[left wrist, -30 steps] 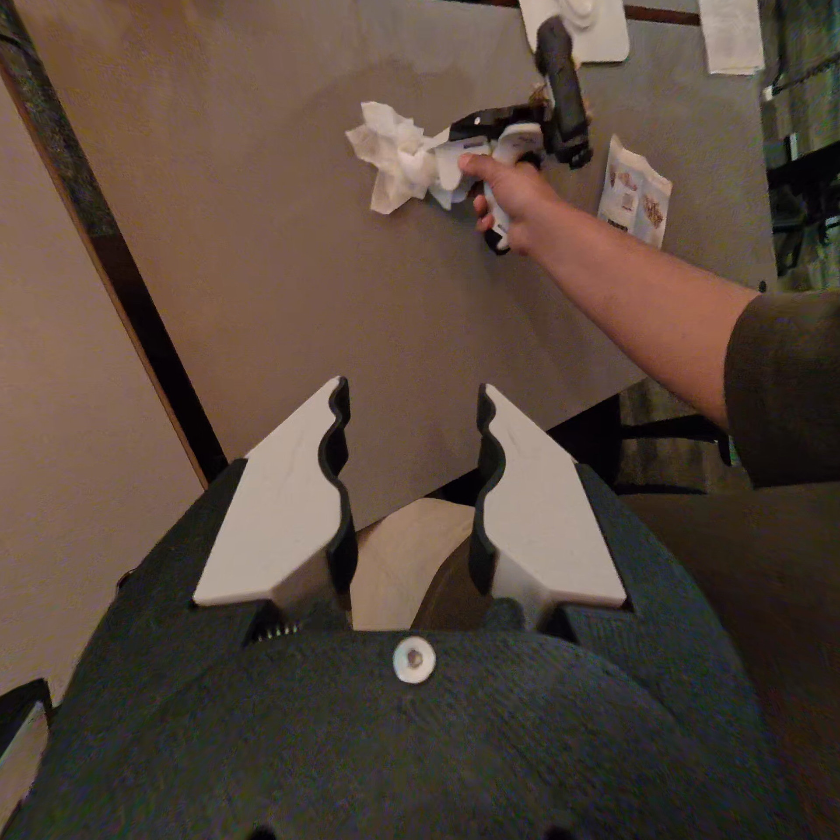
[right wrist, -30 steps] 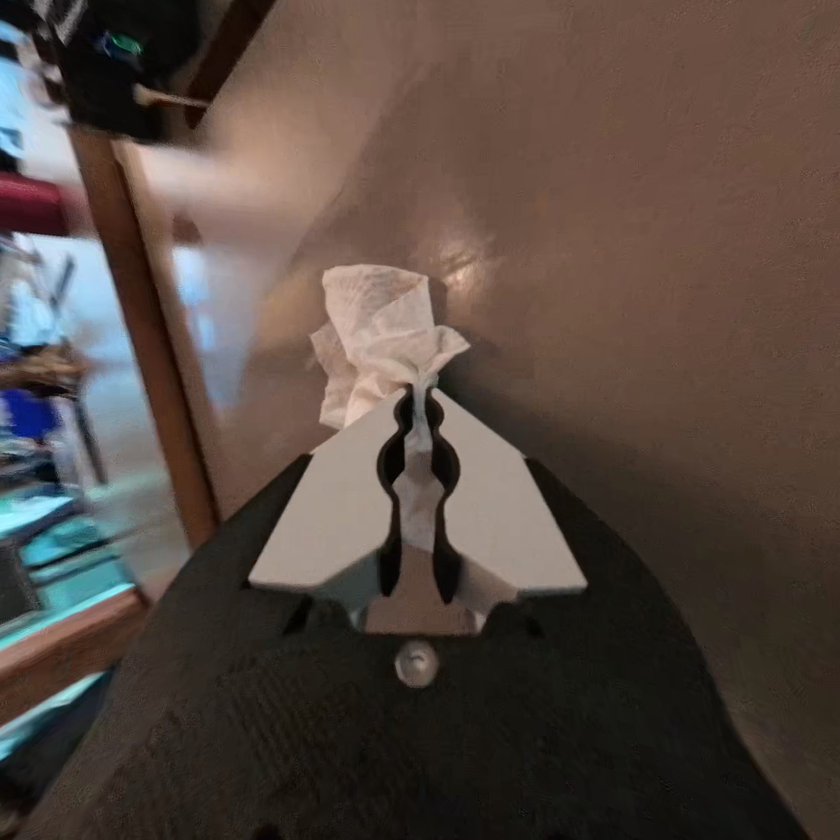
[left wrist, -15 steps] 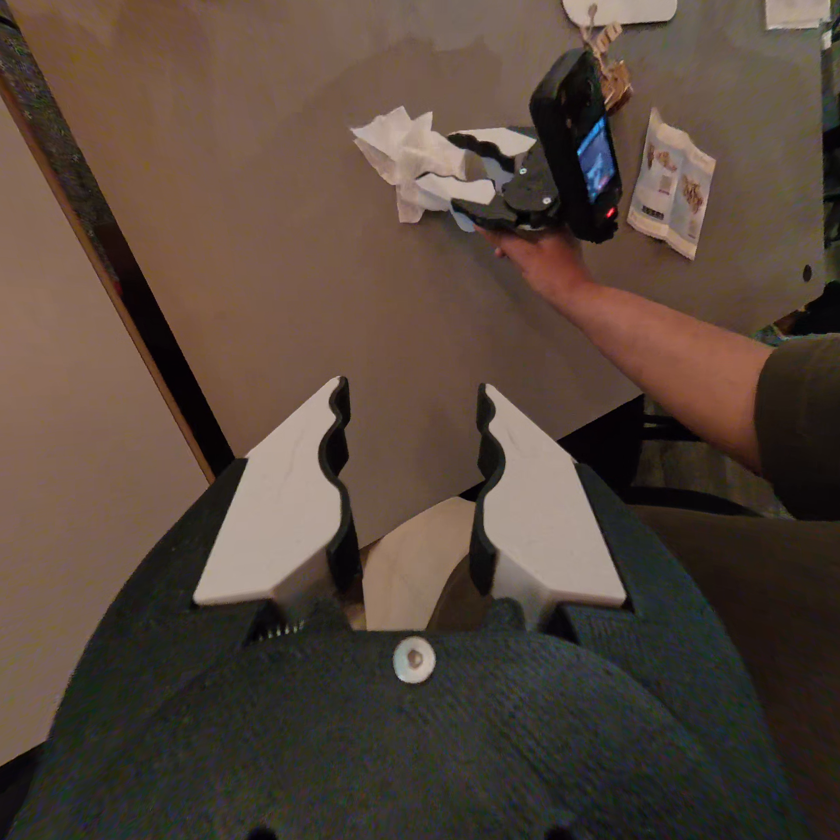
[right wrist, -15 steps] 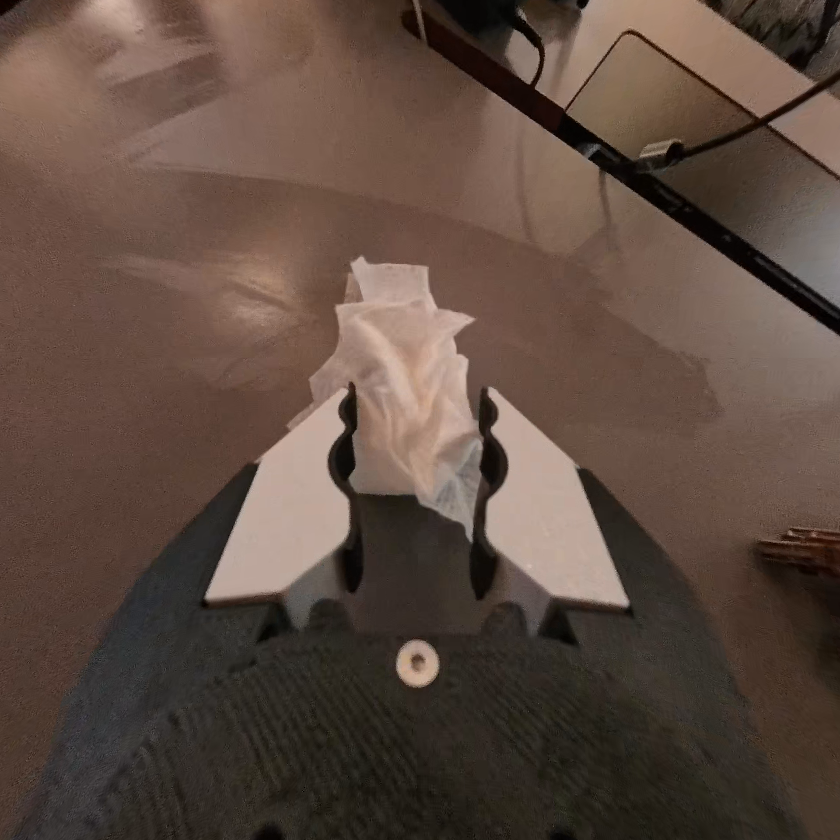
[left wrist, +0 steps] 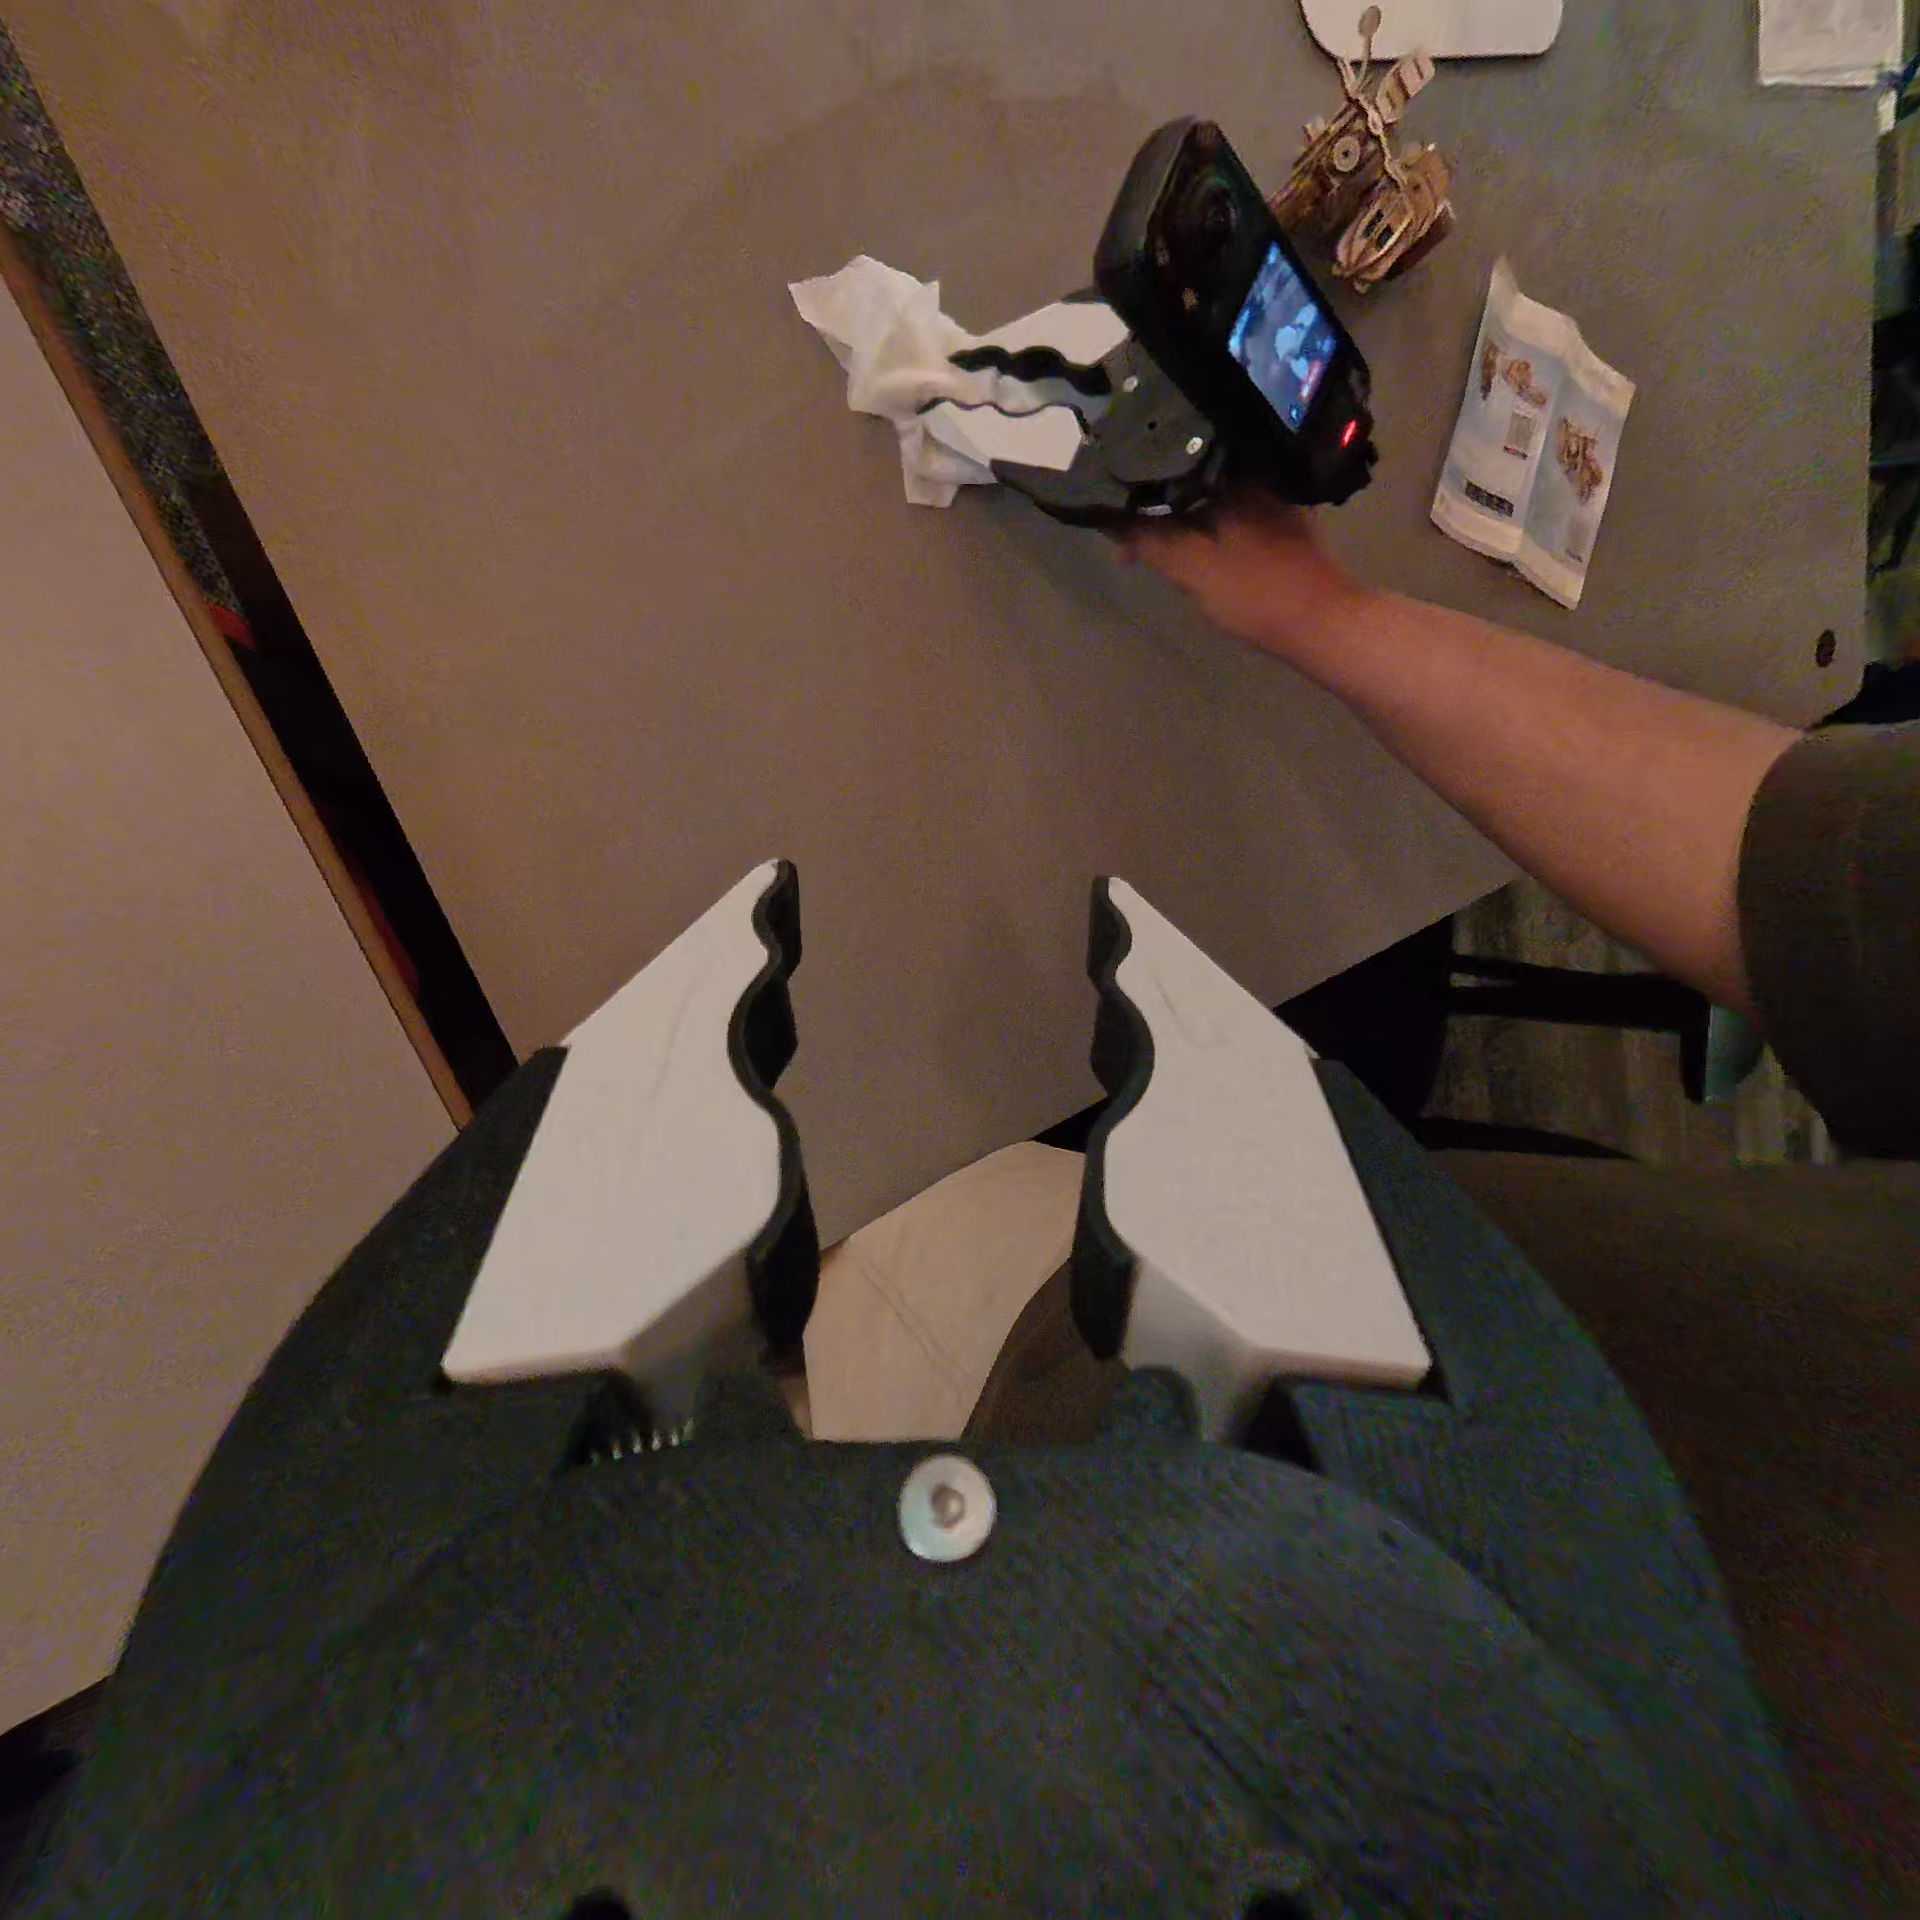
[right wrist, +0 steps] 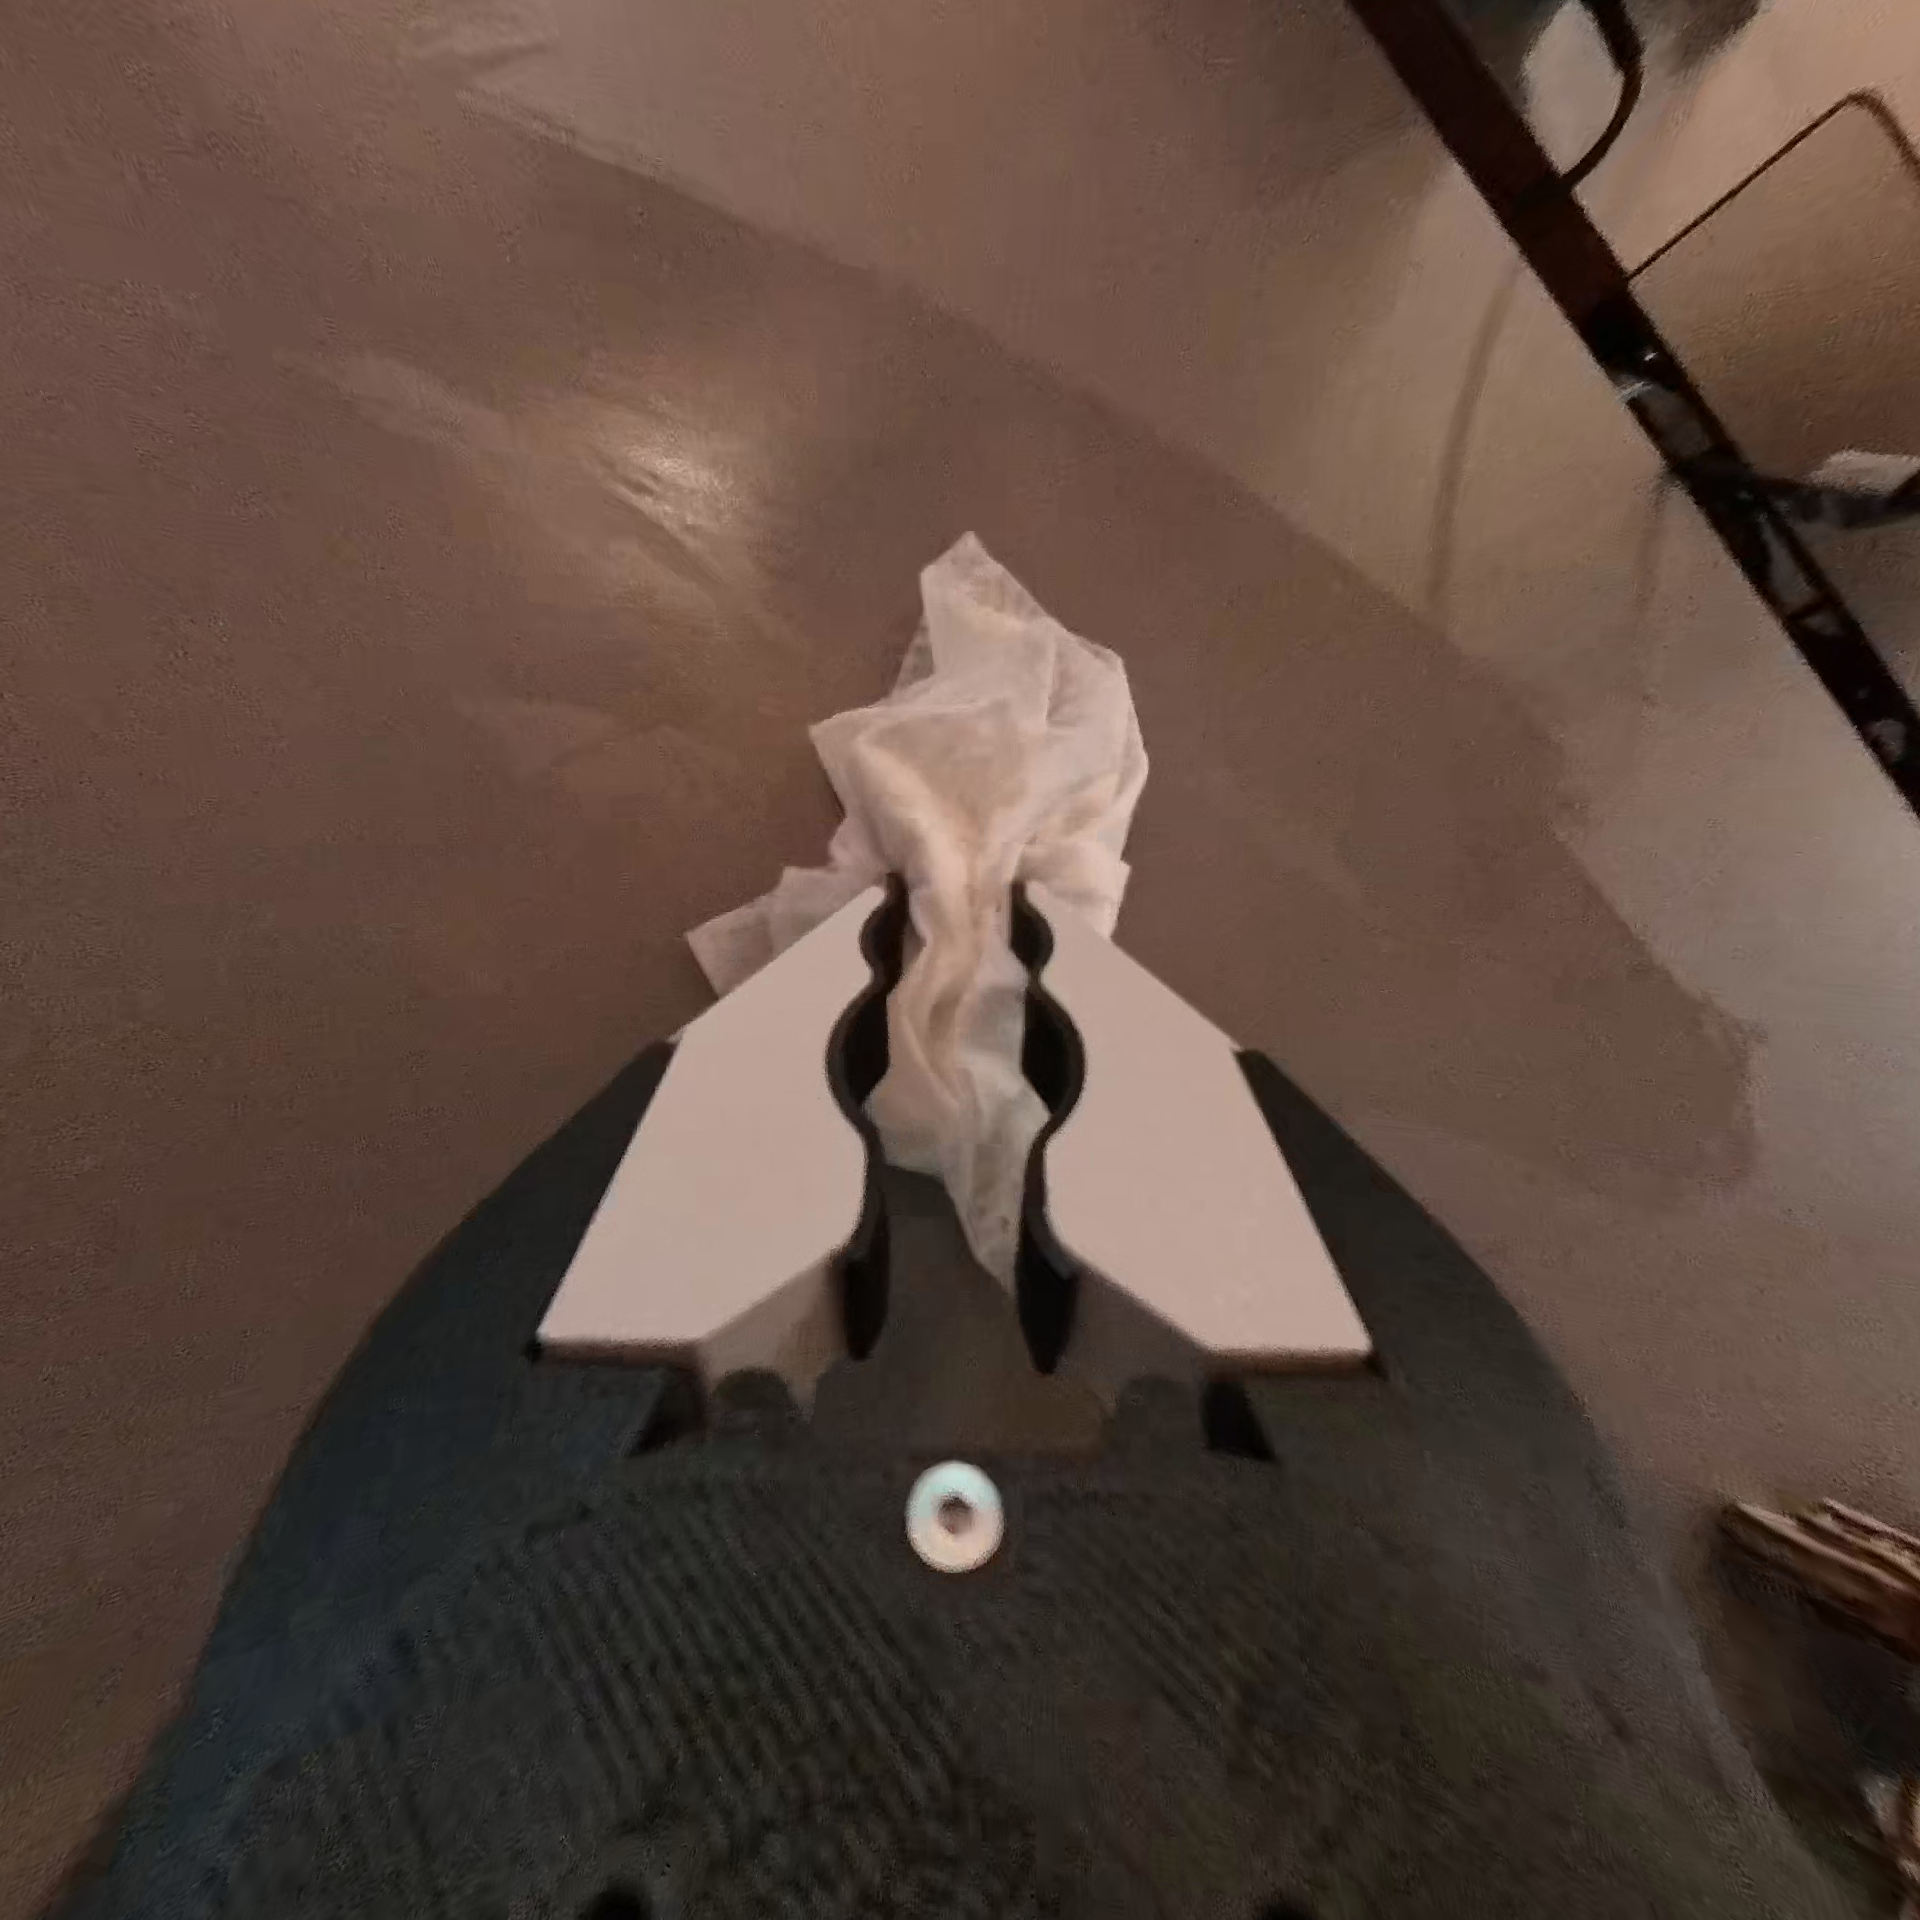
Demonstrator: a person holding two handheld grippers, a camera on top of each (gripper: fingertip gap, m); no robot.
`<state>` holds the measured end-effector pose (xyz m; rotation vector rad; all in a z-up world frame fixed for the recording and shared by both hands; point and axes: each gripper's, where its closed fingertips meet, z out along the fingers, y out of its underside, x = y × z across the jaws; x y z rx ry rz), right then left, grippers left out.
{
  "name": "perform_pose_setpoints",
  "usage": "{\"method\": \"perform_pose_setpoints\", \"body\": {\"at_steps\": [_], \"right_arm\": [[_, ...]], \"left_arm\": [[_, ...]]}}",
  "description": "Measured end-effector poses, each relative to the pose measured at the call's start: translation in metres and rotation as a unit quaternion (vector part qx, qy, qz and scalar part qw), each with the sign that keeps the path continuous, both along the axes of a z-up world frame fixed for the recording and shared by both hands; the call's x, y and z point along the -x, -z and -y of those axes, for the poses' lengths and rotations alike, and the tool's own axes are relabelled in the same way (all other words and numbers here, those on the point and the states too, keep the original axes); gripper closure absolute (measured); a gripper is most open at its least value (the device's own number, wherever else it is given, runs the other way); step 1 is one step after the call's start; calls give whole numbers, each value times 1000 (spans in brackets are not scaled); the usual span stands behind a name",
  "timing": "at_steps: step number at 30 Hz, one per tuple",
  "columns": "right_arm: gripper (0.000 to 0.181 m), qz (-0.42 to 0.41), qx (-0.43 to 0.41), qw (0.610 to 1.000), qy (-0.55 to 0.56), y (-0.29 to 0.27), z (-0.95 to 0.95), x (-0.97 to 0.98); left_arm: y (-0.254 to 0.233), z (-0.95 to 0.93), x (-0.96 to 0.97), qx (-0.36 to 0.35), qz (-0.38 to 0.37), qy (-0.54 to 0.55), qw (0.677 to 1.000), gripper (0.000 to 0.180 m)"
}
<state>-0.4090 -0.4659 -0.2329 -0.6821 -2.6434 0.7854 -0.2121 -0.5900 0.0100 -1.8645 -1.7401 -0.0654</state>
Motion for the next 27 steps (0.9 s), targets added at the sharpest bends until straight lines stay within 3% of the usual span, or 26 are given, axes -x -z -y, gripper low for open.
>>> {"method": "perform_pose_setpoints", "body": {"at_steps": [6,10,13,19,22,27], "right_arm": [[175,13,54,997,43,1,20,27],[176,-6,89,982,169,0,19,103],[177,30,160,957,241,-1,52,129],[177,63,175,982,31,-1,216,25],[177,60,159,985,16,-1,209,20],[177,-8,128,965,228,0,35,114]], "left_arm": [[4,2,1,-3,8,-8,1000,129],[5,0,3,-8,15,-10,1000,129],[5,3,3,1,15,-11,1000,129],[11,7,10,-8,26,-26,999,129],[9,5,19,-14,22,-19,999,129],[13,7,21,-13,21,-8,1000,129]]}}
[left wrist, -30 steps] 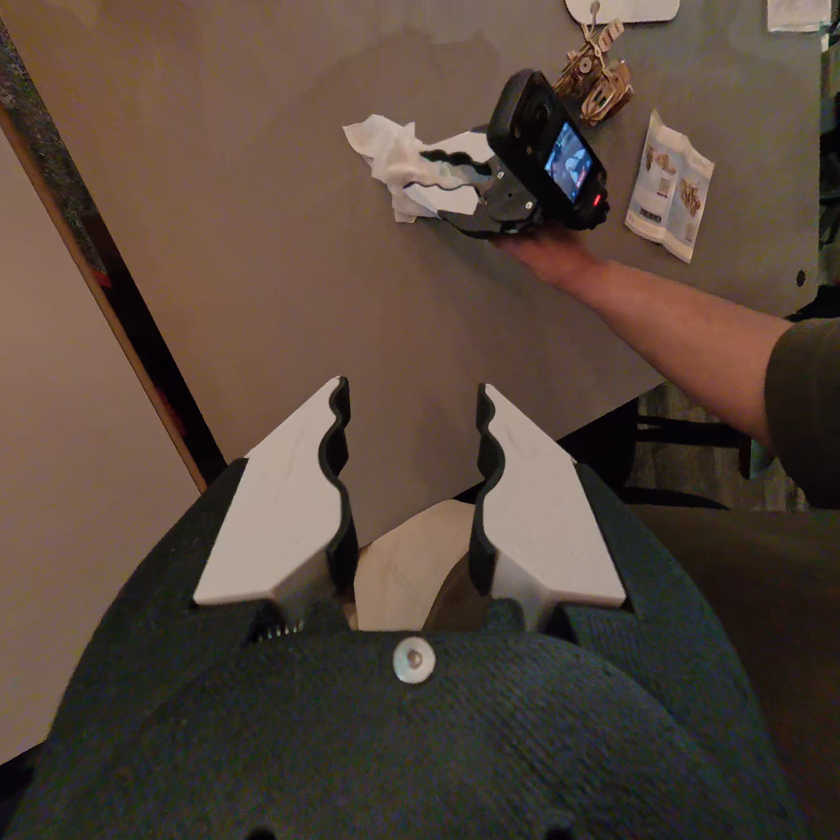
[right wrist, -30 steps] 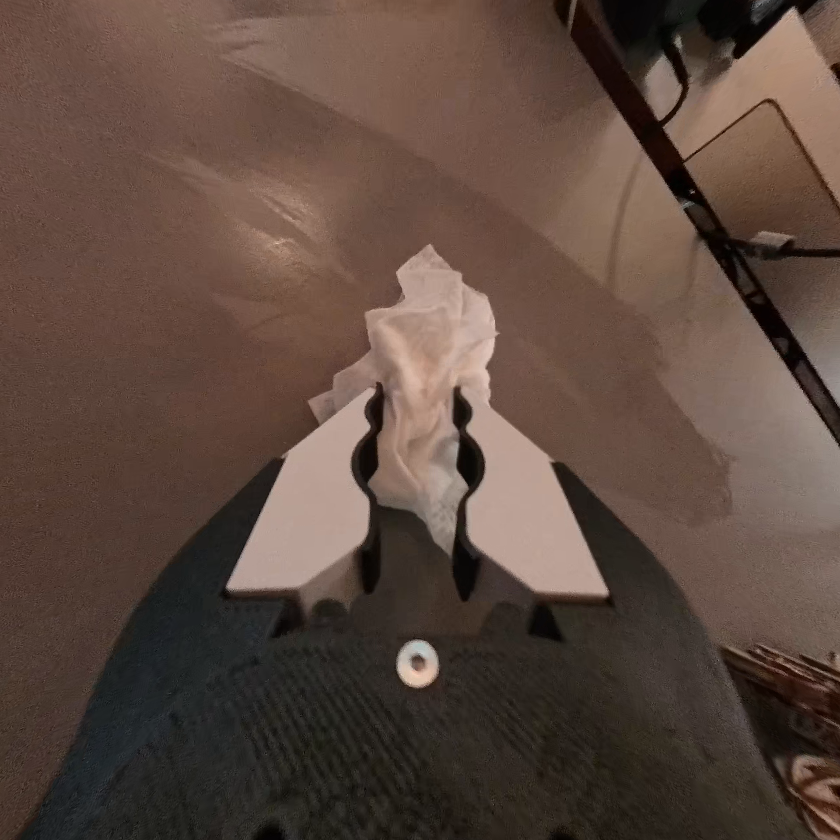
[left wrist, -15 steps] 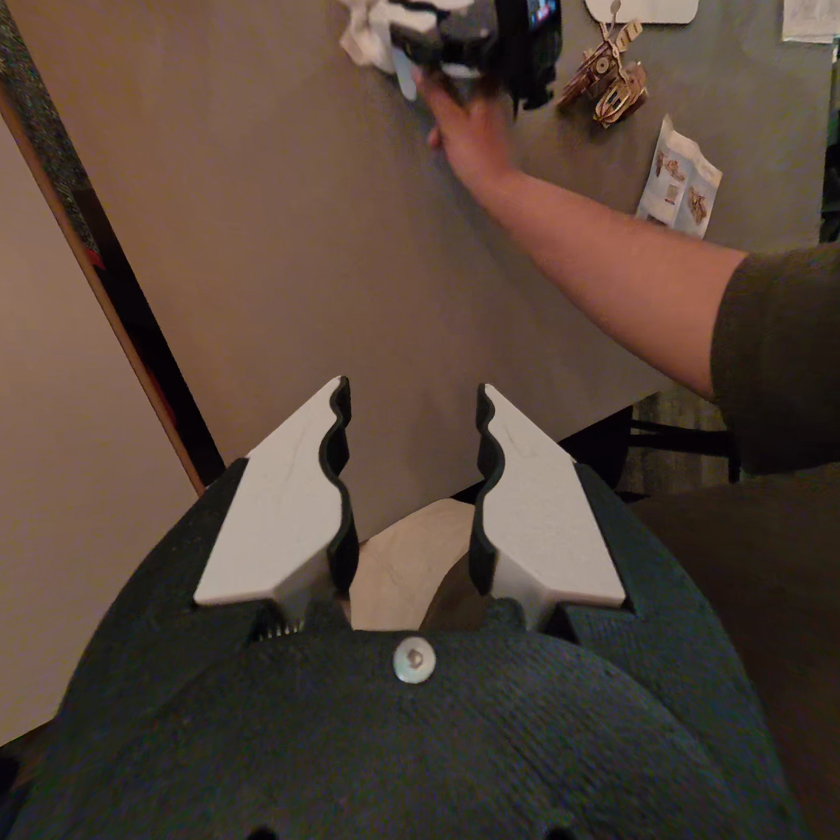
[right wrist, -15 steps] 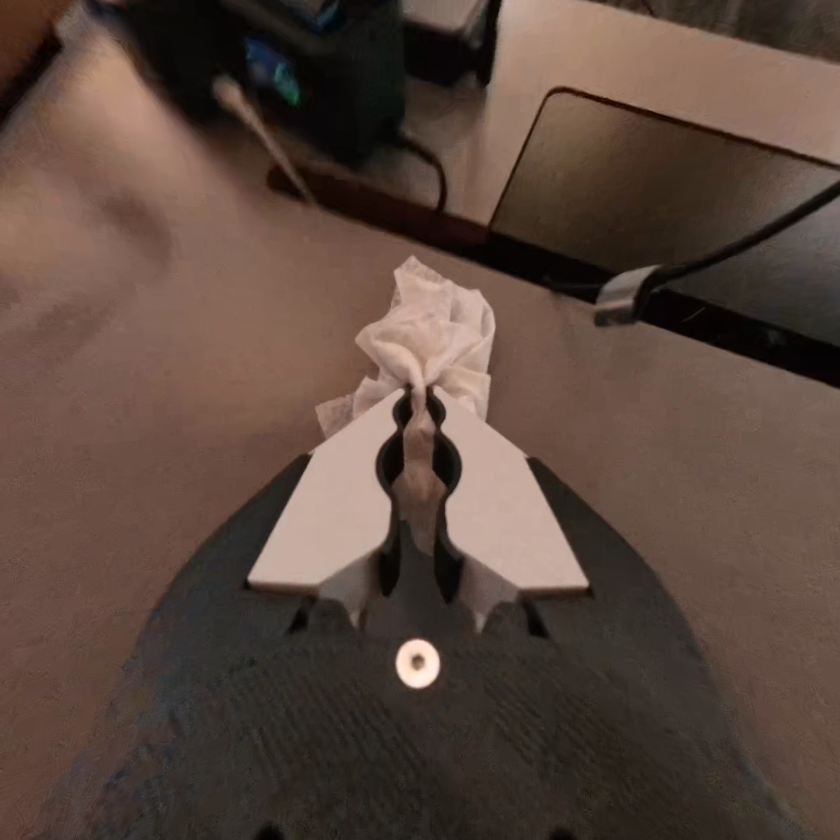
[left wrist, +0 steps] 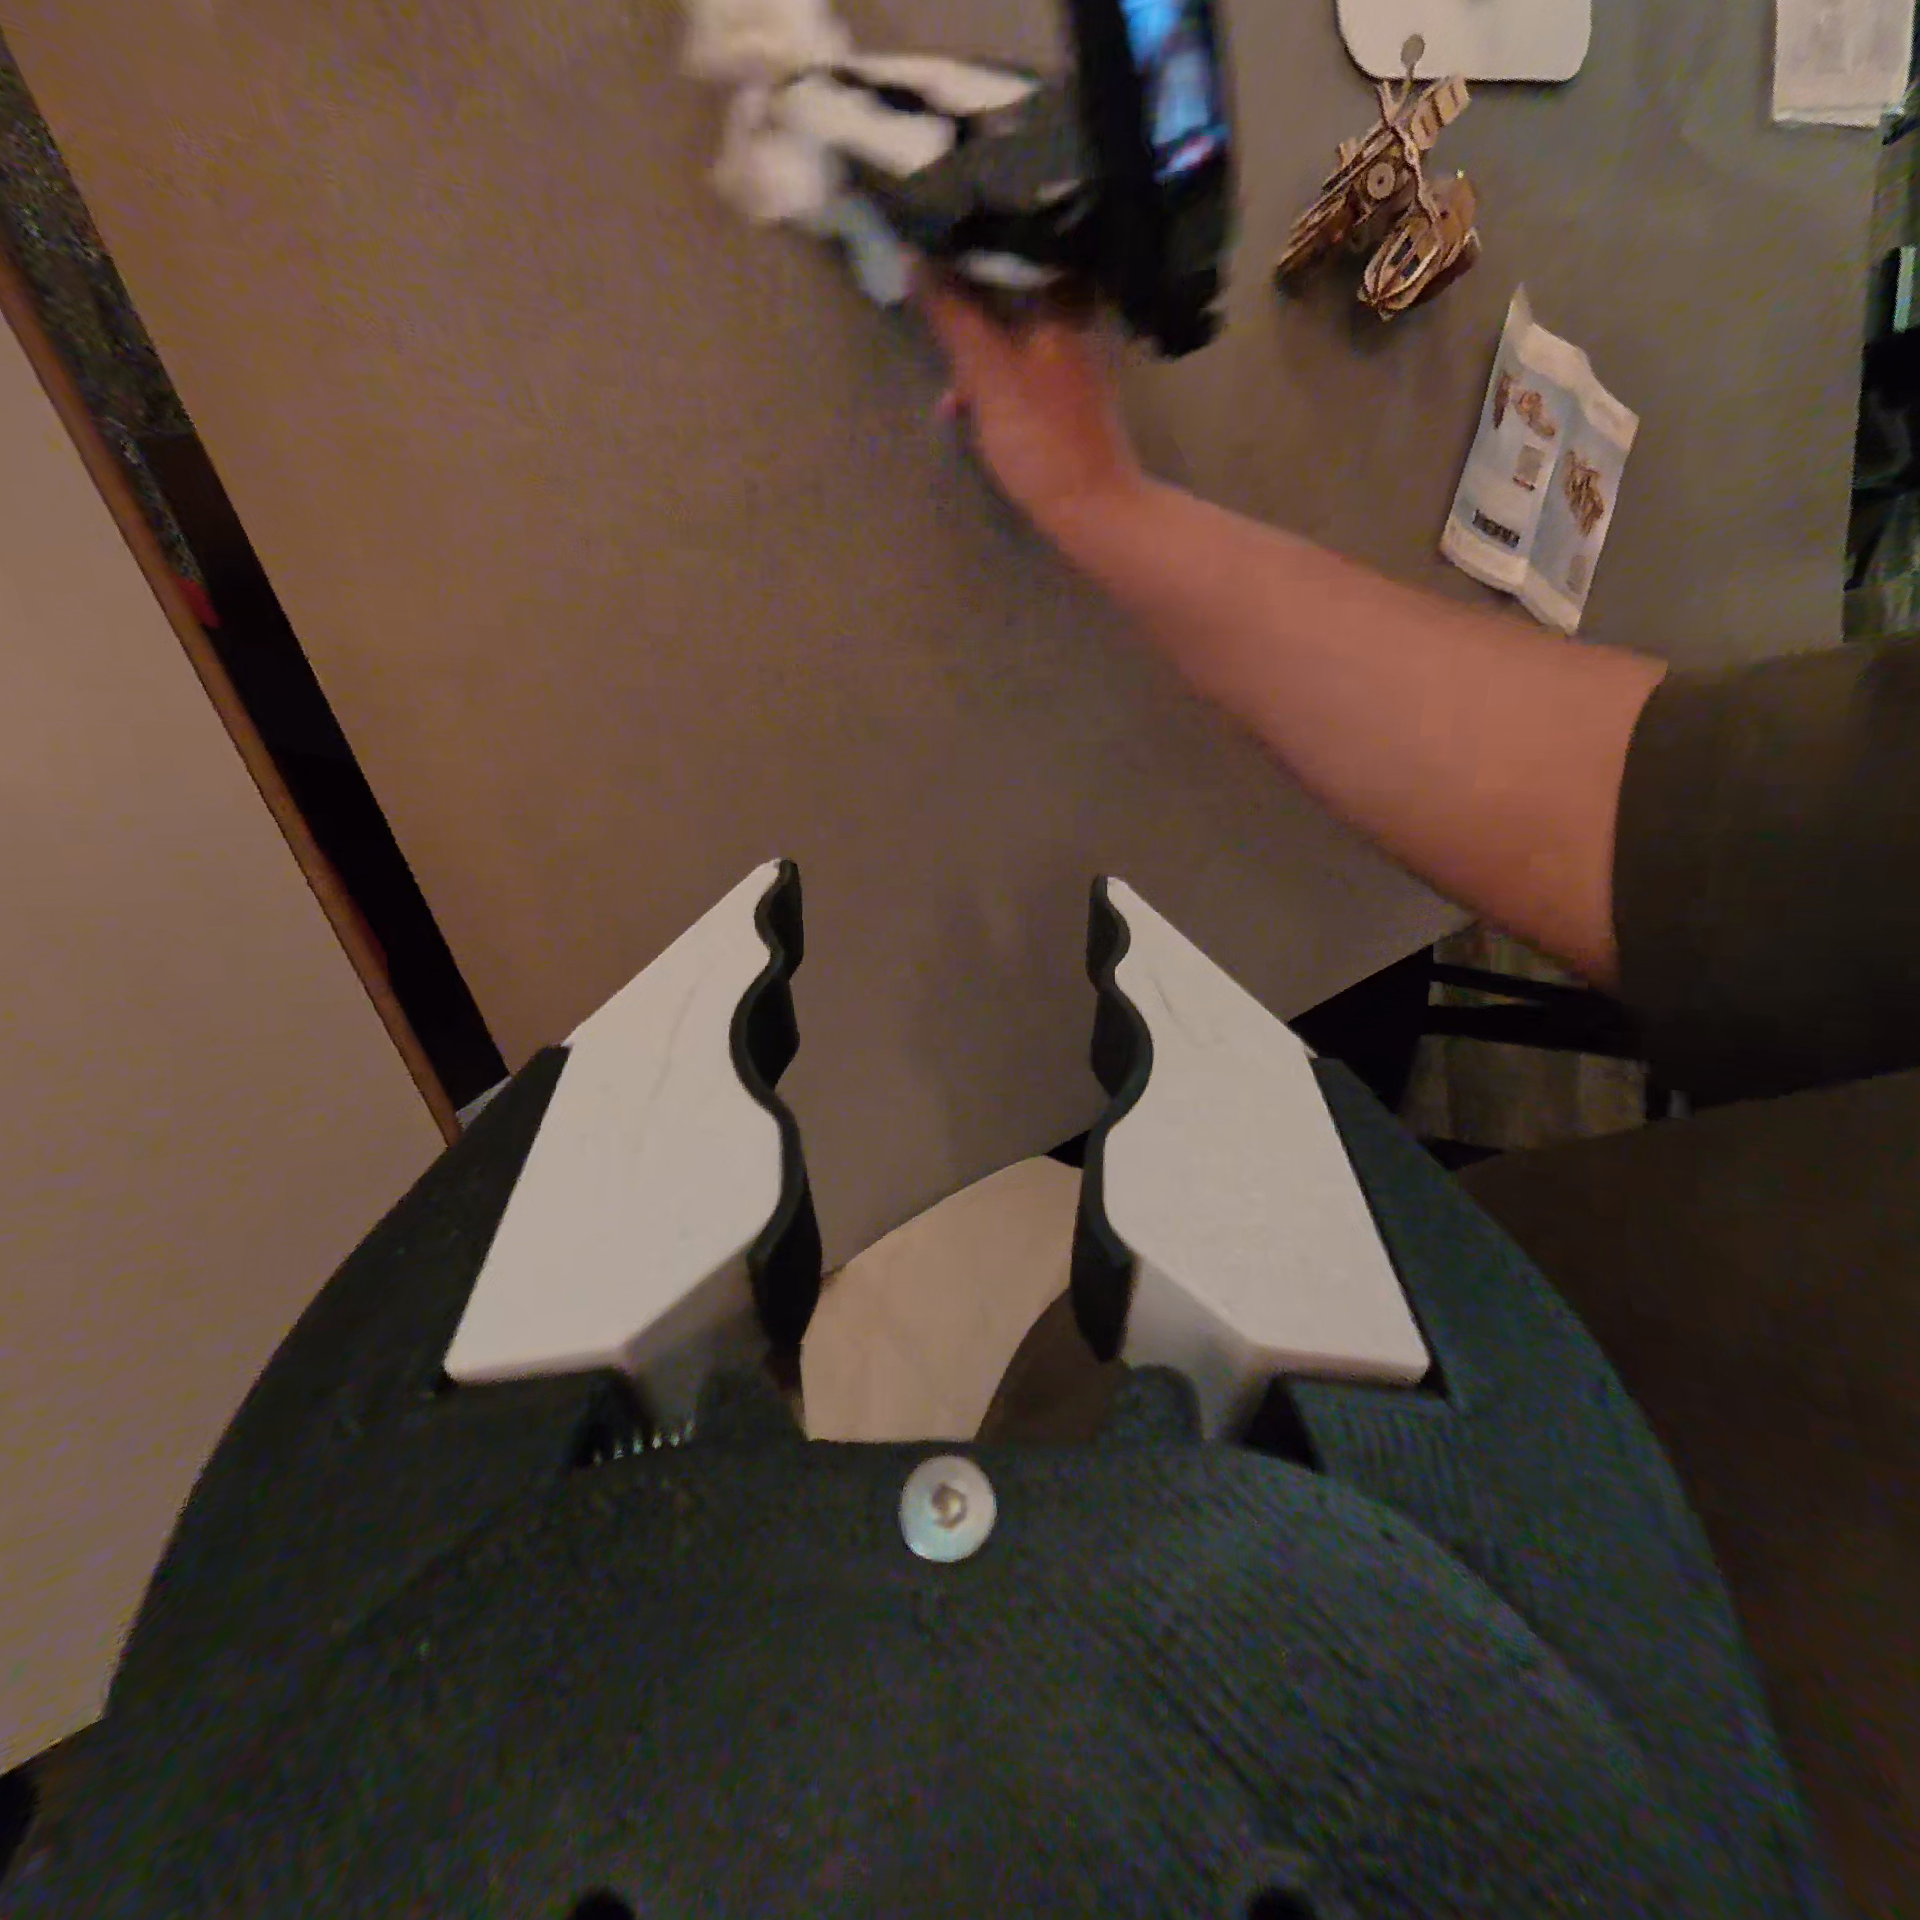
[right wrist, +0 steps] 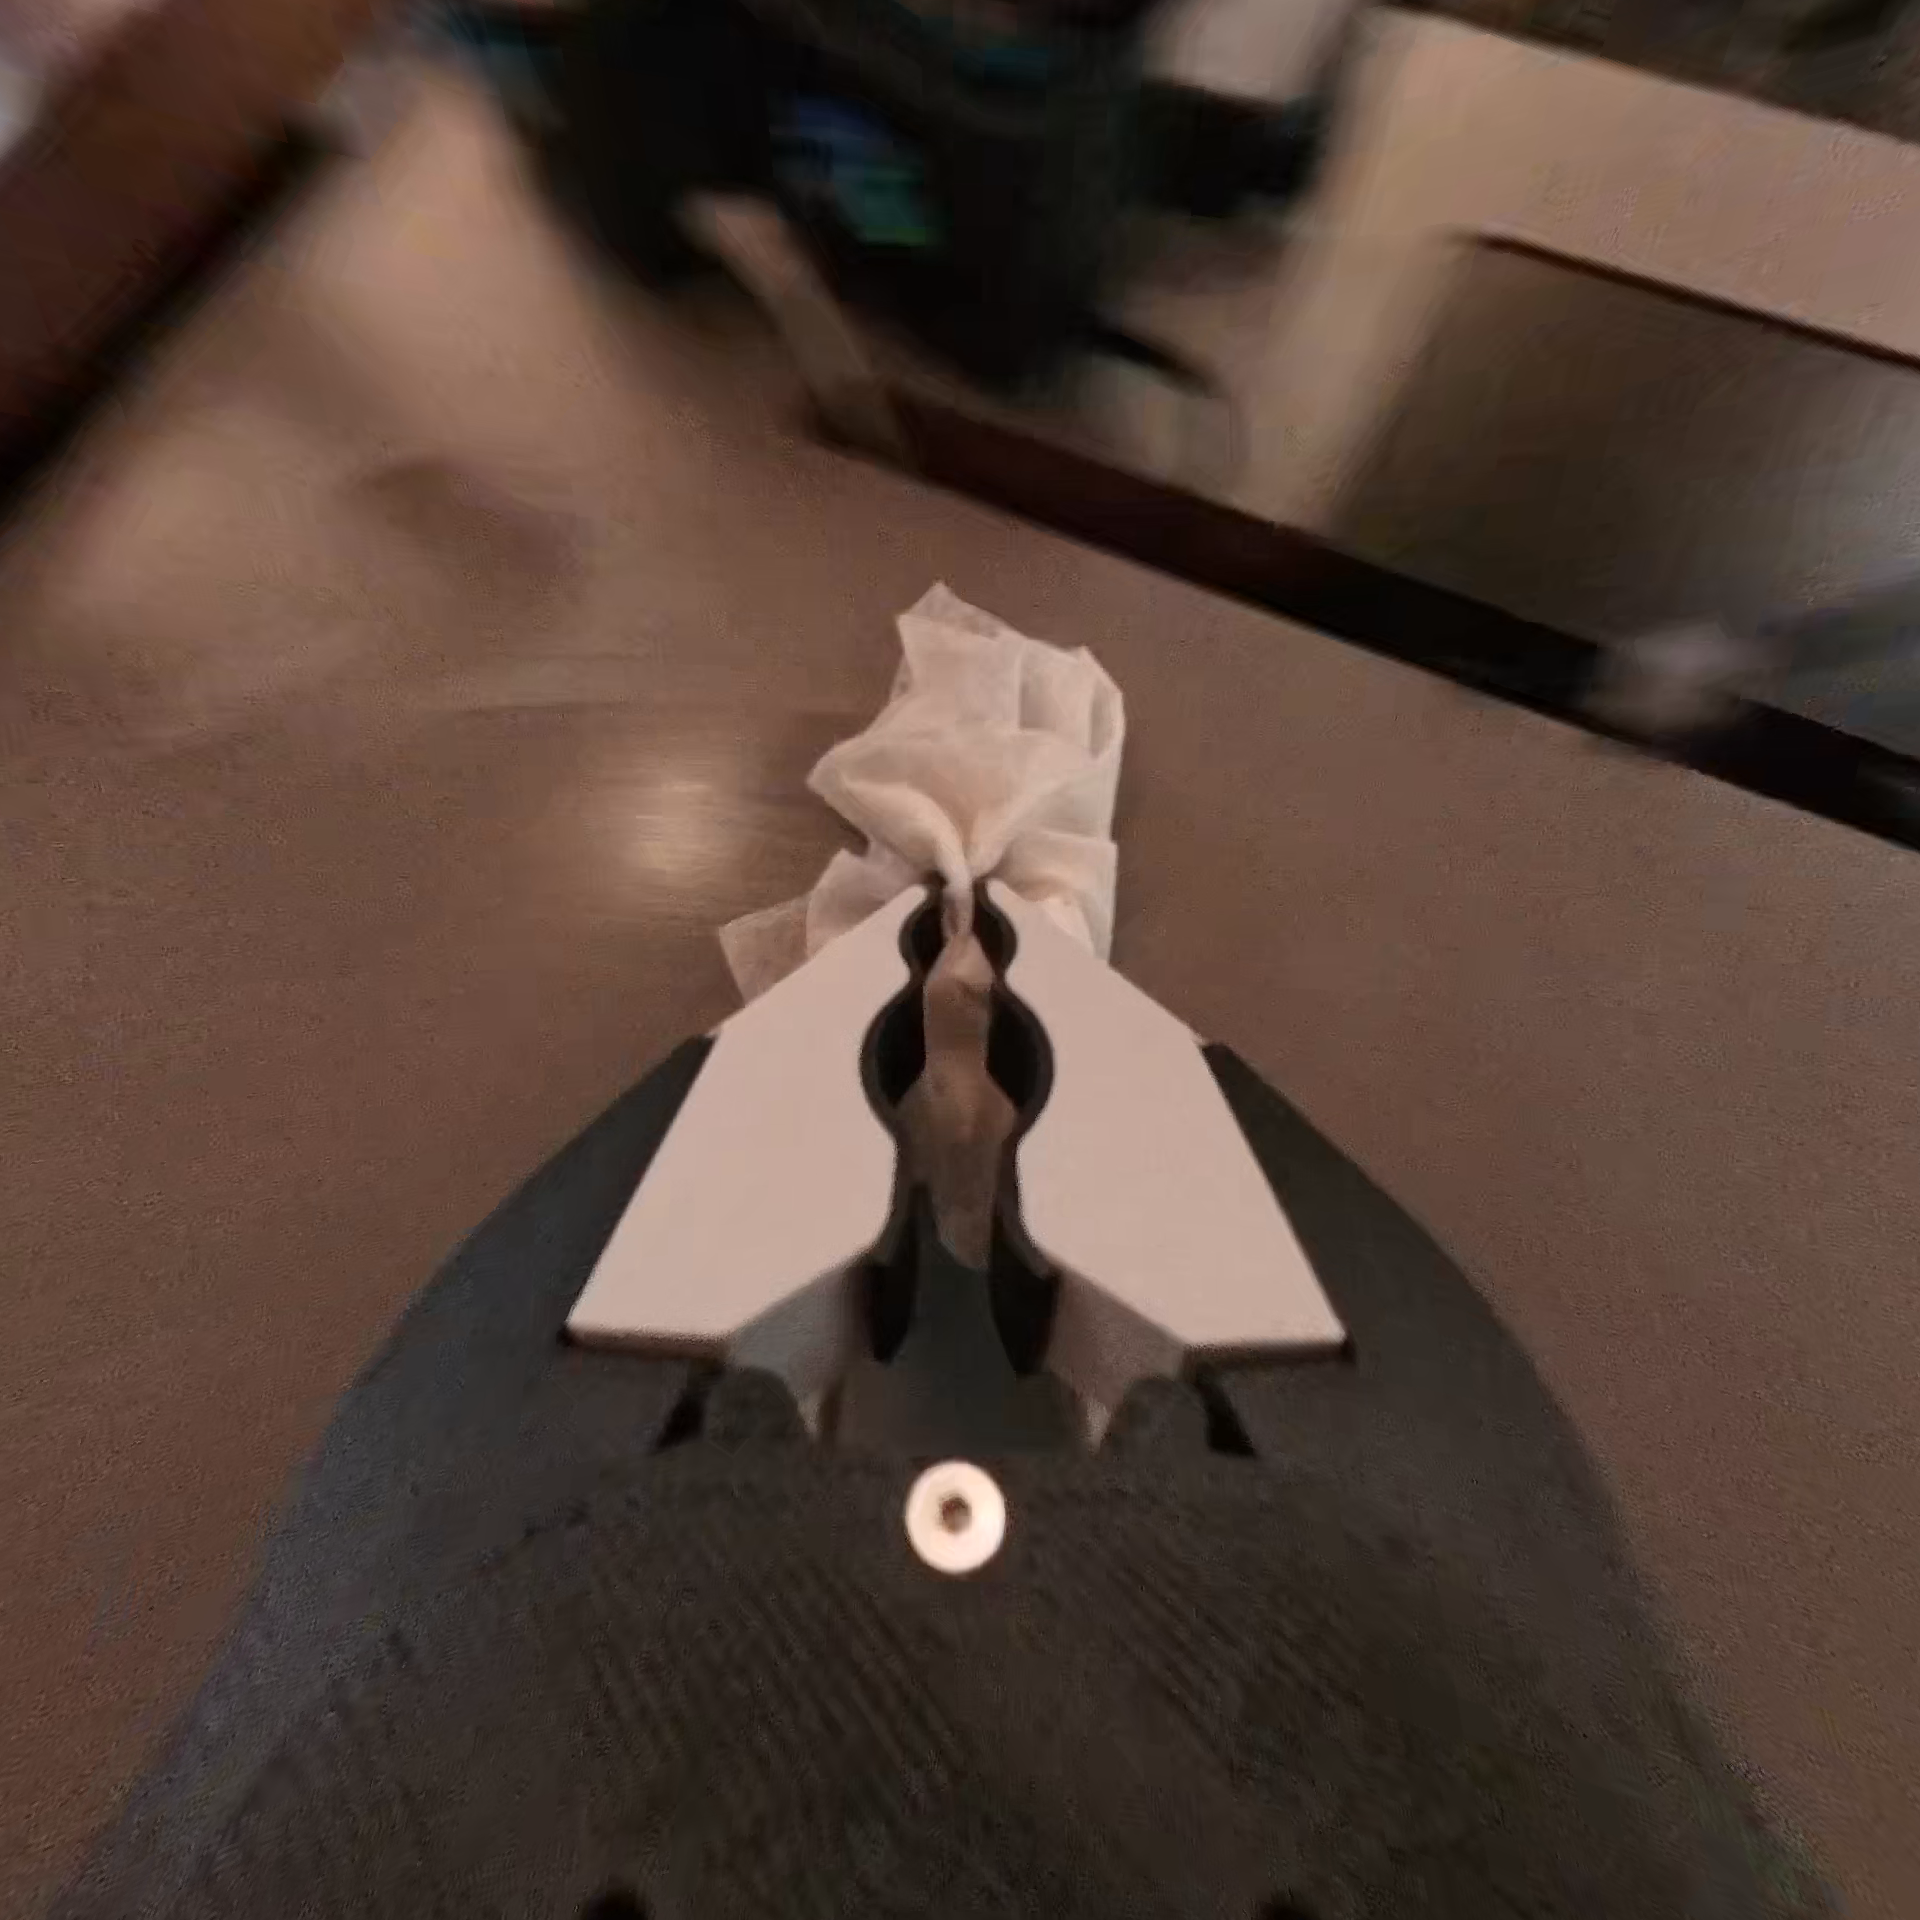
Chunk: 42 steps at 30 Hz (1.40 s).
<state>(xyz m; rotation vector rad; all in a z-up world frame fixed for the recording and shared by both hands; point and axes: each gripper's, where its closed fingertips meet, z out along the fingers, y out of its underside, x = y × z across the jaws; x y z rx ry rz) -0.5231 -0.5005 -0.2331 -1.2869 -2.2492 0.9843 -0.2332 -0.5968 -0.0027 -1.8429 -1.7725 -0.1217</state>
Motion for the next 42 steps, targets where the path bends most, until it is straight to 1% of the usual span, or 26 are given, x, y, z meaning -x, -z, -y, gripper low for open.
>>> {"method": "perform_pose_setpoints", "body": {"at_steps": [3,6,8,11,12,13,14,15,16,18,19,20,21,23,24,27,28,30,31,32,33,35,36,38,39,42], "right_arm": [[177,6,-16,989,145,1,-115,25],[177,12,-11,982,187,1,-123,14],[177,14,21,991,134,0,-66,-3],[177,45,87,995,-37,-1,64,-59],[177,45,71,991,-106,-1,97,-82],[177,19,28,987,-156,-1,111,-94],[178,-19,-15,985,-169,-1,107,-91],[178,-35,-22,989,-139,-1,90,-78],[177,-27,-3,997,-72,-1,62,-58],[178,10,49,997,63,-1,5,-26],[178,24,70,993,92,-1,-4,-22],[178,26,70,994,82,-1,2,-25],[178,21,52,998,31,-1,20,-35],[177,-5,-14,997,-72,0,41,-48],[178,-8,-19,998,-65,0,33,-42],[178,35,65,996,53,-1,4,-21],[178,31,59,997,34,-1,14,-27],[177,5,-2,996,-91,0,47,-49],[178,-6,-21,993,-112,0,47,-48],[177,8,2,996,-84,0,38,-38],[177,24,37,999,-14,-1,17,-20],[178,38,94,986,135,-1,-34,15],[178,39,113,977,178,-1,-48,24],[178,30,99,973,206,-1,-46,25],[178,28,85,980,177,-1,-27,18],[178,41,92,995,-15,-2,78,-41]], "left_arm": [[4,7,-3,4,2,-2,1000,129],[5,10,1,-3,2,-10,1000,129],[5,8,6,-8,0,-11,1000,129],[6,2,10,-11,0,-2,1000,129],[7,1,10,-13,1,0,1000,130],[7,-1,10,-17,4,1,1000,129],[6,-2,10,-20,6,2,1000,129],[5,-1,10,-20,7,2,1000,129],[5,1,9,-15,5,1,1000,129],[5,8,9,1,-1,-1,1000,130],[5,10,9,6,-2,-4,1000,130],[5,12,8,6,-3,-7,1000,130],[7,13,7,3,-2,-11,1000,130],[10,11,6,-7,6,-14,1000,130],[11,10,6,-11,9,-13,1000,130],[9,9,8,-7,1,-13,1000,130],[8,8,8,-8,-2,-15,1000,130],[10,6,6,-13,3,-14,1000,130],[11,6,4,-12,6,-10,1000,130],[13,7,3,-9,7,-9,1000,130],[13,8,3,-6,7,-9,1000,130],[11,10,4,-9,5,-19,1000,130],[10,10,4,-15,5,-24,1000,130],[10,10,2,-19,8,-28,999,130],[11,10,1,-18,8,-28,999,130],[12,7,3,-19,7,-24,1000,130]]}}
